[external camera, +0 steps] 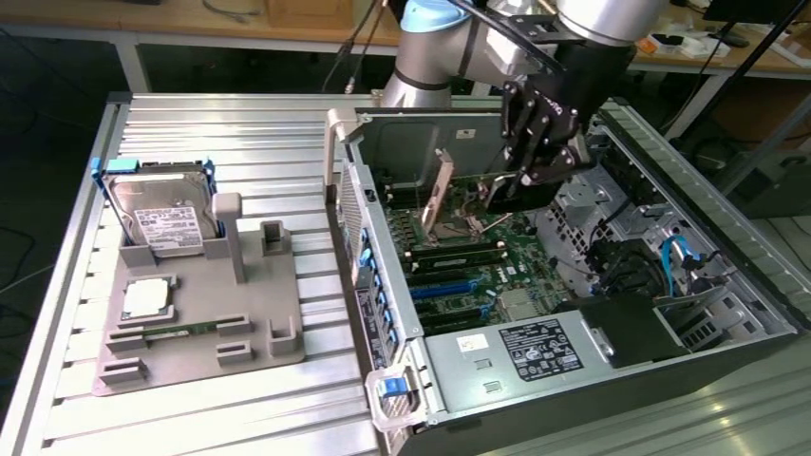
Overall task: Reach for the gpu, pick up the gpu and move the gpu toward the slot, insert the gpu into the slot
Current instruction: 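Insert the gpu into the slot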
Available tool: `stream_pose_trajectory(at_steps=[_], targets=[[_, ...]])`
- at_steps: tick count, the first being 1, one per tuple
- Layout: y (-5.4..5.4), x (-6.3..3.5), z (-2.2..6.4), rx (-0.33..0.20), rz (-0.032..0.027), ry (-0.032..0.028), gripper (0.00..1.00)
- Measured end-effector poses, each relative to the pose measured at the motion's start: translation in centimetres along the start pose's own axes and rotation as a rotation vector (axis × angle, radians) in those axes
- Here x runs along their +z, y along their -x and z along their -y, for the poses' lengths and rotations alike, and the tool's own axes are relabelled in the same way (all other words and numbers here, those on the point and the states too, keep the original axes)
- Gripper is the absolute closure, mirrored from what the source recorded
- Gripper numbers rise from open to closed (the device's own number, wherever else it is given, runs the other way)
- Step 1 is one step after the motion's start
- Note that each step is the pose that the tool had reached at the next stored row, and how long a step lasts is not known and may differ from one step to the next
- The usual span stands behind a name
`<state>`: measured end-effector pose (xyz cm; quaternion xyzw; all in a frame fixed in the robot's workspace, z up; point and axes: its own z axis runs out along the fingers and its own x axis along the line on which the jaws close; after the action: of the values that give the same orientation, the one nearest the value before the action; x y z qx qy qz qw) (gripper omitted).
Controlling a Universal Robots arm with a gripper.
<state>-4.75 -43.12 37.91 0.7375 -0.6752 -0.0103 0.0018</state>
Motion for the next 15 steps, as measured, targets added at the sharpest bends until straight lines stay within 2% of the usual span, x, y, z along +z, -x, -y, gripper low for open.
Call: stream_pose_trajectory(at_steps=[1, 3, 5, 6, 8, 9, 10, 15], targets=[[0.0, 0.62, 0.01, 0.060, 0.0010, -0.0007, 0.73], [-0.1, 1.27, -0.75, 0.070, 0.0012, -0.0009, 0.73], [-0.4, 2.72, -1.59, 0.093, 0.0002, -0.0011, 0.73], [-0.5, 3.64, -2.33, 0.094, -0.0007, -0.0011, 0.73], [-0.9, 6.00, -2.70, 0.094, -0.0011, -0.0011, 0.73], [-0.9, 6.53, -2.74, 0.095, -0.0063, -0.0013, 0.73], [-1.0, 6.59, -2.74, 0.095, -0.0120, -0.0010, 0.73], [-1.0, 7.10, -2.77, 0.072, -0.0134, -0.0010, 0.73]])
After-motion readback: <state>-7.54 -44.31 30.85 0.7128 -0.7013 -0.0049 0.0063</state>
